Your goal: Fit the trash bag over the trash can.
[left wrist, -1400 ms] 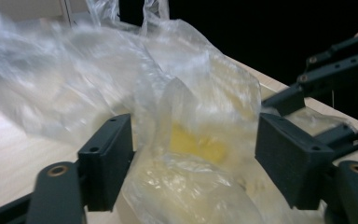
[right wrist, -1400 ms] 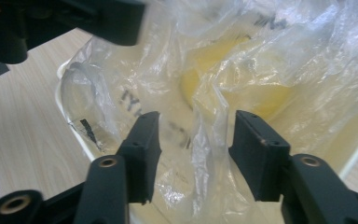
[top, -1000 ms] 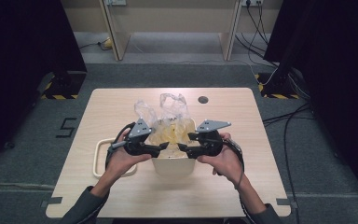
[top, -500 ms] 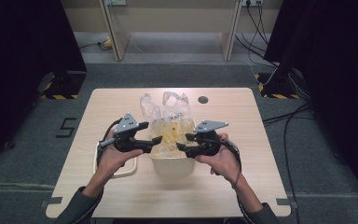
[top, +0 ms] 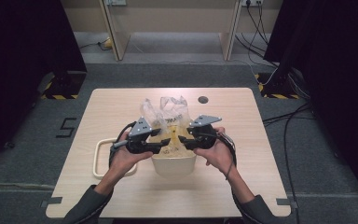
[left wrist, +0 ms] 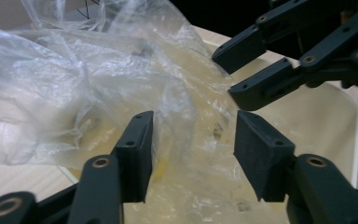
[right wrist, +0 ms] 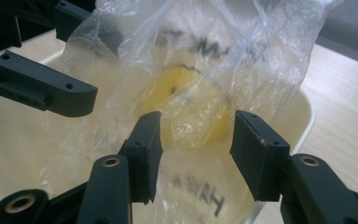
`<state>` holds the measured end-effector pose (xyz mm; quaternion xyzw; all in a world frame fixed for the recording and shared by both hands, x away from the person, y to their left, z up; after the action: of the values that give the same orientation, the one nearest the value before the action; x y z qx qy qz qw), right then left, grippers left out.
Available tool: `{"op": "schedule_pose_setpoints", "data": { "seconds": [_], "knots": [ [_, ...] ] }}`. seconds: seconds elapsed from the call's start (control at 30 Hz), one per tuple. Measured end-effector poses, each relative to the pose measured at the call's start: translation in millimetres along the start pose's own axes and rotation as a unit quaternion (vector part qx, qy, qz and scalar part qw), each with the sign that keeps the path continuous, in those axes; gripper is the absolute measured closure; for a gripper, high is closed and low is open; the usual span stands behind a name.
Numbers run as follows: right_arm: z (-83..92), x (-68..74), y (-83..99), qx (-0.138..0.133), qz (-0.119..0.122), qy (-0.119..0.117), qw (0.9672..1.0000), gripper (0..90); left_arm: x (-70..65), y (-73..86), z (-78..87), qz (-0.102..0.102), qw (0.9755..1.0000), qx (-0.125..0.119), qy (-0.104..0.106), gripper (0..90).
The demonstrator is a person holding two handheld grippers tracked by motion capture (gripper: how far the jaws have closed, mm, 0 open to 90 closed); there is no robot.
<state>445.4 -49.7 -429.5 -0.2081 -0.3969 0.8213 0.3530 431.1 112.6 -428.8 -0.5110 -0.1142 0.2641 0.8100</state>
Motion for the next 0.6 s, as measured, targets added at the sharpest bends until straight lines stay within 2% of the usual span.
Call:
{"op": "schedule_pose_setpoints", "data": {
  "seconds": [0.03, 0.07, 0.1, 0.13, 0.2, 0.3, 0.33, 0.4, 0.5, 0.57, 0.6],
  "knots": [
    [2.0, 0.5, 1.0, -0.002, -0.001, -0.002, 1.0000, 51.6, 0.0, 1.1, 1.1, 0.005, 1.0000, -0.002, -0.001, 44.4],
    [4.8, 0.0, 0.5, -0.006, -0.005, -0.002, 1.0000, 50.3, 0.4, -1.2, 8.4, 0.017, 0.9997, -0.016, -0.004, 41.0],
    [7.9, -1.4, -1.4, -0.012, -0.010, -0.001, 0.9999, 48.6, 0.8, -3.7, 13.2, 0.021, 0.9995, -0.024, -0.005, 37.8],
    [10.8, -3.7, -4.4, -0.019, -0.014, 0.004, 0.9997, 47.3, 0.8, -3.7, 13.2, 0.021, 0.9995, -0.024, -0.005, 34.7],
    [16.4, -8.1, -11.9, -0.032, -0.021, 0.011, 0.9992, 46.2, 3.6, -15.0, 29.1, 0.016, 0.9983, -0.048, -0.028, 32.0],
    [23.5, -12.5, -24.1, -0.058, -0.035, 0.012, 0.9976, 45.6, 8.4, -25.8, 38.4, 0.011, 0.9966, -0.063, -0.052, 29.4],
    [25.2, -13.3, -27.8, -0.062, -0.036, 0.013, 0.9973, 45.6, 8.4, -25.8, 38.4, 0.011, 0.9966, -0.063, -0.052, 29.2],
    [27.5, -12.9, -34.4, -0.069, -0.034, 0.011, 0.9970, 45.6, 15.1, -34.4, 37.6, 0.025, 0.9949, -0.074, -0.064, 28.8],
    [29.8, -14.2, -47.5, -0.084, -0.035, 0.017, 0.9957, 44.9, 15.5, -38.8, 31.4, 0.030, 0.9941, -0.073, -0.074, 29.8],
    [28.5, -14.6, -54.5, -0.084, -0.036, 0.016, 0.9957, 45.1, 7.5, -42.7, 27.8, 0.008, 0.9945, -0.077, -0.071, 37.8],
    [27.2, -15.0, -57.6, -0.084, -0.036, 0.016, 0.9957, 45.3, 2.0, -44.0, 25.7, -0.001, 0.9951, -0.073, -0.067, 37.6]
  ]
}}
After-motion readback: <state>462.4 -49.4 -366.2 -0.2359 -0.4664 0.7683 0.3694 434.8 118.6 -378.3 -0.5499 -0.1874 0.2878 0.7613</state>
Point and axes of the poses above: each handheld gripper's, and its own axes: z roughly backward along the jaws, y roughly out of its underside, x roughly to its left, the point moved 6 cm from there along -z, roughly forward along the jaws, and after that the axes turned 7 degrees about y, right-handed, at the moved point
